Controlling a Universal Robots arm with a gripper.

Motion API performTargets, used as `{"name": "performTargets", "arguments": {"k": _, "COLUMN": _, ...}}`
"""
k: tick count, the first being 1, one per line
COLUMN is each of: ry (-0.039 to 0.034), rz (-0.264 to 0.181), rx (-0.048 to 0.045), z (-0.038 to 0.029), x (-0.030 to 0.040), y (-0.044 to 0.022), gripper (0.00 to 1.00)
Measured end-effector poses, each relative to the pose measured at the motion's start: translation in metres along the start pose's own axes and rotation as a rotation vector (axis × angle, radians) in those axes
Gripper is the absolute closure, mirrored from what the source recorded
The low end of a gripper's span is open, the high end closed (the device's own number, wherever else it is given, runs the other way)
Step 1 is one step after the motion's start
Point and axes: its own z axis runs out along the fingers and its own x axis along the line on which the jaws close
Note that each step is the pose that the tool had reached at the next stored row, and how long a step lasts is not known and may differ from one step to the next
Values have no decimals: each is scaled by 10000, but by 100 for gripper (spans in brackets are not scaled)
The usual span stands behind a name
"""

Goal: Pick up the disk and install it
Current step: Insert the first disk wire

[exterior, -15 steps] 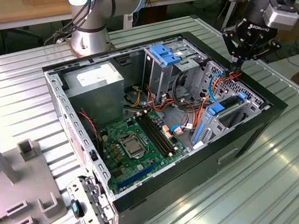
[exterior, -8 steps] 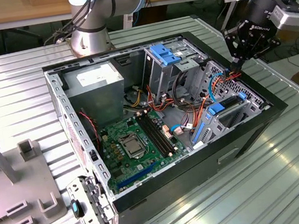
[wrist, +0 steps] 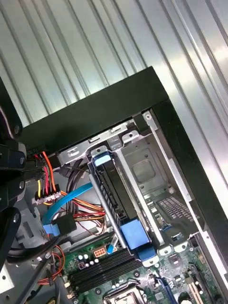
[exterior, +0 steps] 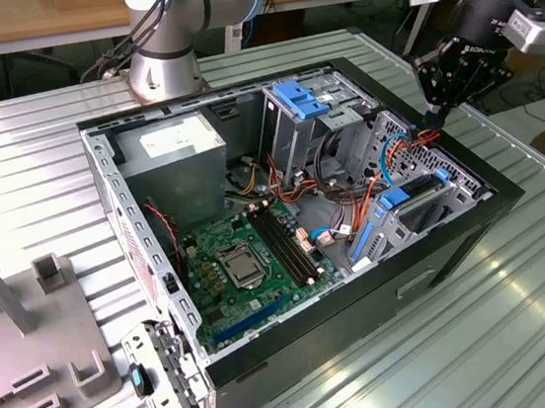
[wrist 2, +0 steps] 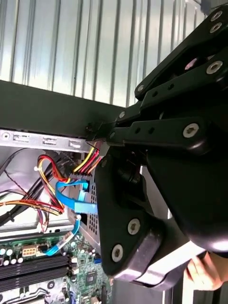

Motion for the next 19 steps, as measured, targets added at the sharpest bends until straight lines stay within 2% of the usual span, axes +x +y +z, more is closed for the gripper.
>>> {"name": "performTargets", "arguments": {"k": 6, "ry": -33, "rz": -1506, "rx": -9, "z": 0, "x": 12, "y": -6, "gripper": 89}}
{"name": "performTargets", "arguments": {"k": 8, "ry": -42, "rz": -1887, "rx": -11, "z": 1, "x": 29, "y": -13, "gripper": 89}}
{"name": "performTargets", "arguments": {"k": 12, "ry": -45, "rz": -2025, "rx": -12, "z": 5, "x": 61, "y": -28, "gripper": 89}}
{"name": "performTargets", "arguments": {"k": 14, "ry": -54, "rz": -2545, "rx": -13, "z": 6, "x": 64, "y": -29, "gripper": 89}}
{"name": "performTargets", "arguments": {"k": 19, "ry": -53, "rz": -2866, "rx": -12, "z": 5, "x": 80, "y": 6, "gripper": 89}}
